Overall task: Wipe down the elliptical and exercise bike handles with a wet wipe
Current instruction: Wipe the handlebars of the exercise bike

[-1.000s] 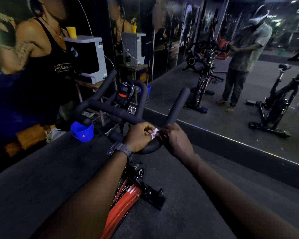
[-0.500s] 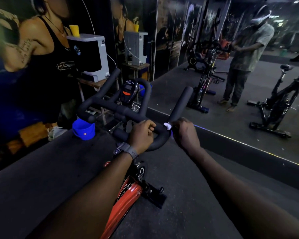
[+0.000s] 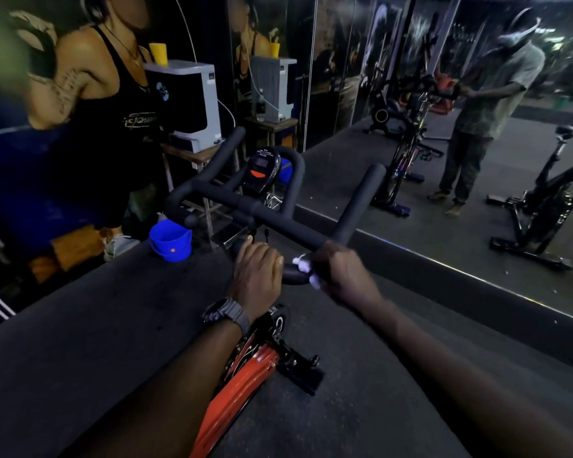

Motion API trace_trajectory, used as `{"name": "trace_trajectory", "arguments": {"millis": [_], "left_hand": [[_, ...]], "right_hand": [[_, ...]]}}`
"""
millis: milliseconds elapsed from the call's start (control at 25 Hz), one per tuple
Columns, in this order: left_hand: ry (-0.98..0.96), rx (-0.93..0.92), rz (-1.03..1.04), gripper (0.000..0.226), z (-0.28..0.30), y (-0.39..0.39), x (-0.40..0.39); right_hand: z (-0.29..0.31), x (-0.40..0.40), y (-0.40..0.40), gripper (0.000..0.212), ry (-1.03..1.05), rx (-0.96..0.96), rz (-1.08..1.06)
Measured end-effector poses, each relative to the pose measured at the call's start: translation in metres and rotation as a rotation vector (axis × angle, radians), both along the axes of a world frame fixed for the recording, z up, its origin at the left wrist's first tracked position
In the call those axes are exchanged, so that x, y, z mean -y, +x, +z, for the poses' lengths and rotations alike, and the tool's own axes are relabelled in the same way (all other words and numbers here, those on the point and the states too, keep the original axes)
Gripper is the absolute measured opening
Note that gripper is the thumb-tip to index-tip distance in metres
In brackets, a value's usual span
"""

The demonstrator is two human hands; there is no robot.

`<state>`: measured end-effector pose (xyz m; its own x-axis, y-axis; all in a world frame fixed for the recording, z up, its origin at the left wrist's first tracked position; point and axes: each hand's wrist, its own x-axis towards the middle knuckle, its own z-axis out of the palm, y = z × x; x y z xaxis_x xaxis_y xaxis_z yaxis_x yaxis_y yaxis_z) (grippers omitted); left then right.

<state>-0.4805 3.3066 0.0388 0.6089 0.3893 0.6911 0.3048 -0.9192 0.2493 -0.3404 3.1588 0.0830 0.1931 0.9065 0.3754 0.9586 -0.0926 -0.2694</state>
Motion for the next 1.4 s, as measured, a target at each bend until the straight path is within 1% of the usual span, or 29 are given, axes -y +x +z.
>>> {"name": "trace_trajectory", "arguments": {"millis": [80,120,160,200,240,320,360,400,440,520,560,600,640,680,720,760,840,920,1000,1040,1120,1200,1240,1320,1360,1400], "left_hand": [[-0.031,-0.009,-0.043,0.021,-0.005,-0.006,-0.002],[-0.064,0.000,-0.045,0.022,-0.007,-0.009,-0.002],[-0.109,0.025,-0.028,0.023,-0.009,-0.011,-0.002],[-0.175,0.072,0.000,0.026,-0.010,-0.011,0.000],[-0.272,0.137,0.026,0.032,-0.011,-0.010,0.002],[-0.550,0.305,0.074,0.042,-0.005,-0.012,0.013],[-0.712,0.399,0.122,0.044,0.001,-0.014,0.016],[-0.872,0.469,0.168,0.043,0.005,-0.015,0.013],[-0.969,0.515,0.203,0.042,0.007,-0.018,0.008],[-0.972,0.531,0.228,0.046,-0.001,-0.022,-0.002],[-0.984,0.520,0.235,0.047,-0.001,-0.023,-0.006],[-1.020,0.491,0.241,0.046,0.000,-0.023,-0.009],[-1.041,0.442,0.248,0.043,0.002,-0.024,-0.010],[-1.036,0.395,0.258,0.039,0.006,-0.026,-0.008],[-1.004,0.352,0.275,0.038,0.006,-0.029,-0.008],[-0.964,0.324,0.286,0.041,0.007,-0.031,-0.009],[-0.922,0.291,0.273,0.039,0.010,-0.033,-0.014],[-0.897,0.281,0.262,0.028,0.013,-0.035,-0.014],[-0.855,0.256,0.284,0.025,0.019,-0.035,-0.014],[-0.835,0.256,0.288,0.025,0.021,-0.034,-0.015],[-0.827,0.264,0.282,0.028,0.021,-0.032,-0.015],[-0.805,0.256,0.288,0.028,0.024,-0.029,-0.017],[-0.806,0.259,0.291,0.028,0.026,-0.026,-0.017],[-0.824,0.304,0.307,0.028,0.030,-0.023,-0.011],[-0.840,0.335,0.323,0.029,0.031,-0.023,-0.009],[-0.861,0.354,0.334,0.030,0.031,-0.023,-0.009]], "right_hand": [[0.014,0.000,0.031,0.048,0.106,0.002,-0.193],[0.015,0.000,0.034,0.047,0.153,-0.020,-0.245],[0.012,-0.001,0.024,0.038,0.151,-0.049,-0.225],[0.006,-0.004,0.002,0.027,0.130,-0.068,-0.131],[-0.001,-0.009,-0.022,0.023,0.104,-0.082,-0.014],[-0.009,-0.029,-0.054,0.032,0.013,-0.064,0.164],[-0.005,-0.046,-0.061,0.036,-0.025,-0.017,0.180],[0.003,-0.066,-0.064,0.033,-0.022,0.001,0.165],[0.014,-0.083,-0.067,0.026,-0.006,-0.007,0.149],[0.025,-0.102,-0.072,0.014,0.063,-0.080,0.128],[0.022,-0.100,-0.063,0.015,0.091,-0.081,0.134],[0.018,-0.090,-0.050,0.022,0.099,-0.055,0.130],[0.015,-0.072,-0.035,0.029,0.078,-0.054,0.125],[0.011,-0.052,-0.023,0.028,0.037,-0.089,0.123],[0.009,-0.042,-0.014,0.019,0.000,-0.125,0.146],[0.010,-0.045,-0.013,0.012,-0.004,-0.120,0.184],[0.019,-0.083,-0.027,0.012,0.029,-0.151,0.245],[0.023,-0.121,-0.051,0.010,0.032,-0.225,0.226],[0.020,-0.124,-0.044,0.008,0.037,-0.206,0.211],[0.018,-0.110,-0.033,0.007,0.034,-0.168,0.238],[0.018,-0.075,-0.011,0.009,-0.002,-0.116,0.357],[0.023,-0.073,-0.009,0.015,-0.032,-0.074,0.391],[0.025,-0.087,-0.014,0.017,-0.034,-0.101,0.372],[0.025,-0.116,-0.033,0.020,-0.070,-0.244,0.290],[0.021,-0.122,-0.037,0.022,-0.059,-0.270,0.287],[0.019,-0.118,-0.029,0.023,-0.026,-0.246,0.312]]}}
